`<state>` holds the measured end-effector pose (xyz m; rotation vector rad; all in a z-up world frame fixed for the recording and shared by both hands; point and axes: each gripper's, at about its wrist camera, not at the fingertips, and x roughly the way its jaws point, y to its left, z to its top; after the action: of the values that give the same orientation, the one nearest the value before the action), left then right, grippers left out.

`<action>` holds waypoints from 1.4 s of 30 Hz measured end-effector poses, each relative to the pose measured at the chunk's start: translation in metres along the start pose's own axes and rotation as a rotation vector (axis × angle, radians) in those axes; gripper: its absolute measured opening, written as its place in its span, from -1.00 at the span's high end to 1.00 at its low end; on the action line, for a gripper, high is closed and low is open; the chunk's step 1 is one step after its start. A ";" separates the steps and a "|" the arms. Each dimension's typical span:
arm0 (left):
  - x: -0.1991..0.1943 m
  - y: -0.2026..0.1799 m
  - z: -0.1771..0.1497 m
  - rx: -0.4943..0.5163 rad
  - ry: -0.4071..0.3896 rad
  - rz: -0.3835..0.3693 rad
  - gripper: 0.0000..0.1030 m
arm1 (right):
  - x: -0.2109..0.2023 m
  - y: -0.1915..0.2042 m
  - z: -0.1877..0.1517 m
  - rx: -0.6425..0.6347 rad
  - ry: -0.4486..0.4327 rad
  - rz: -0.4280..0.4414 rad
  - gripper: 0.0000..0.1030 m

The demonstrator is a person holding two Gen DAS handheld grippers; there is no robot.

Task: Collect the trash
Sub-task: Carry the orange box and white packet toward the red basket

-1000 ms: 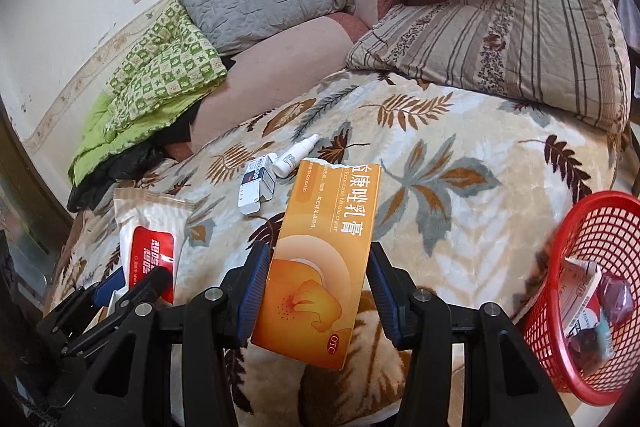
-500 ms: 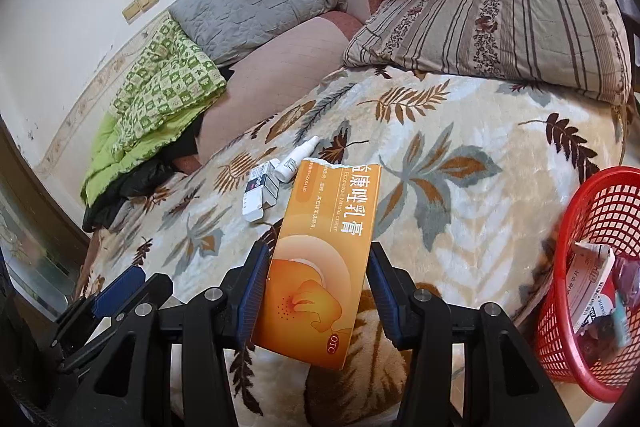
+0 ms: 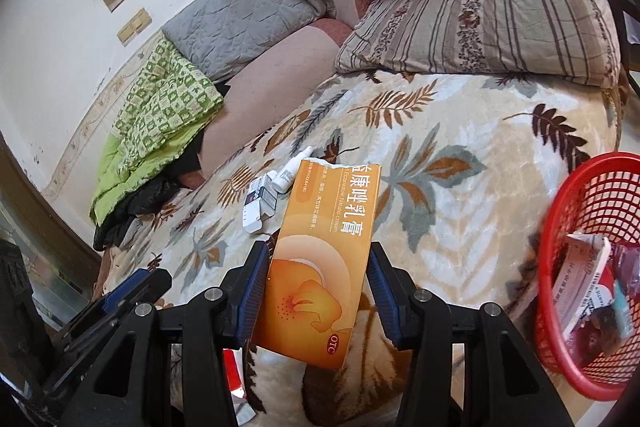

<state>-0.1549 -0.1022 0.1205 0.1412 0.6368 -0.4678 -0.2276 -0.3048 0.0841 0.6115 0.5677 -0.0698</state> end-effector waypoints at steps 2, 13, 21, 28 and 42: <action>0.001 -0.005 0.004 -0.001 0.012 -0.035 0.21 | -0.009 -0.005 0.004 0.004 -0.016 -0.004 -0.04; 0.005 -0.028 0.023 -0.023 0.145 -0.137 0.20 | -0.090 -0.080 0.030 0.129 -0.138 -0.097 -0.04; 0.023 0.020 -0.036 -0.183 0.395 -0.022 0.03 | -0.084 -0.095 0.019 0.144 -0.099 -0.096 -0.04; 0.058 0.023 -0.064 -0.205 0.506 -0.023 0.10 | -0.083 -0.087 0.019 0.125 -0.106 -0.083 -0.04; 0.036 -0.071 0.008 -0.013 0.302 -0.232 0.26 | -0.130 -0.138 0.012 0.193 -0.125 -0.219 -0.04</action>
<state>-0.1580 -0.1810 0.1057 0.1272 0.9583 -0.6728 -0.3628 -0.4383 0.0873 0.7256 0.5083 -0.3699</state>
